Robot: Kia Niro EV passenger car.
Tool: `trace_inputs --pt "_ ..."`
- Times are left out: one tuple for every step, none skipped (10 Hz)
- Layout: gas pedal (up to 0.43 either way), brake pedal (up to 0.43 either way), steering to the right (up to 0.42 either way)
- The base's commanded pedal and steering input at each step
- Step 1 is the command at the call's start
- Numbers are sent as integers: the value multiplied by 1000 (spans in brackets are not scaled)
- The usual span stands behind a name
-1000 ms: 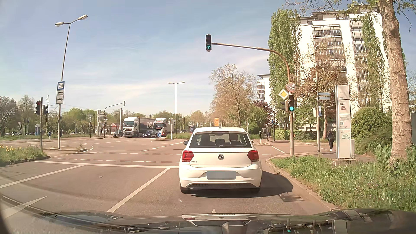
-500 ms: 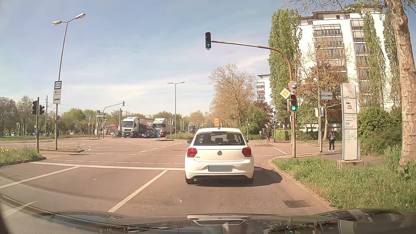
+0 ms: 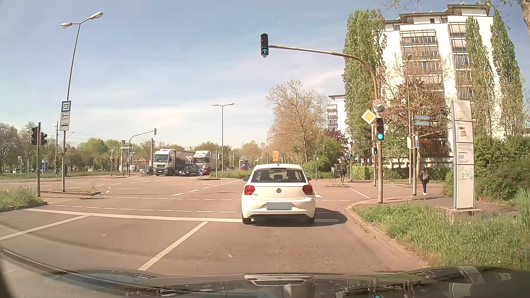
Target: Follow the waypoints while adhering to traffic rules and regulations
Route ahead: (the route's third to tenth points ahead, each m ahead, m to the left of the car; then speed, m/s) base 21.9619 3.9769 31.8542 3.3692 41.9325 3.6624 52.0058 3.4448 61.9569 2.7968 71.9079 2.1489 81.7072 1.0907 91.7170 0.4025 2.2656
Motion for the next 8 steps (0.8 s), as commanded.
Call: trace_inputs --pt "260 0 2" --pt "260 0 2" --pt "260 0 2" --pt "260 0 2" --pt "260 0 2" --pt "260 0 2" --pt "260 0 2" --pt "248 0 2"
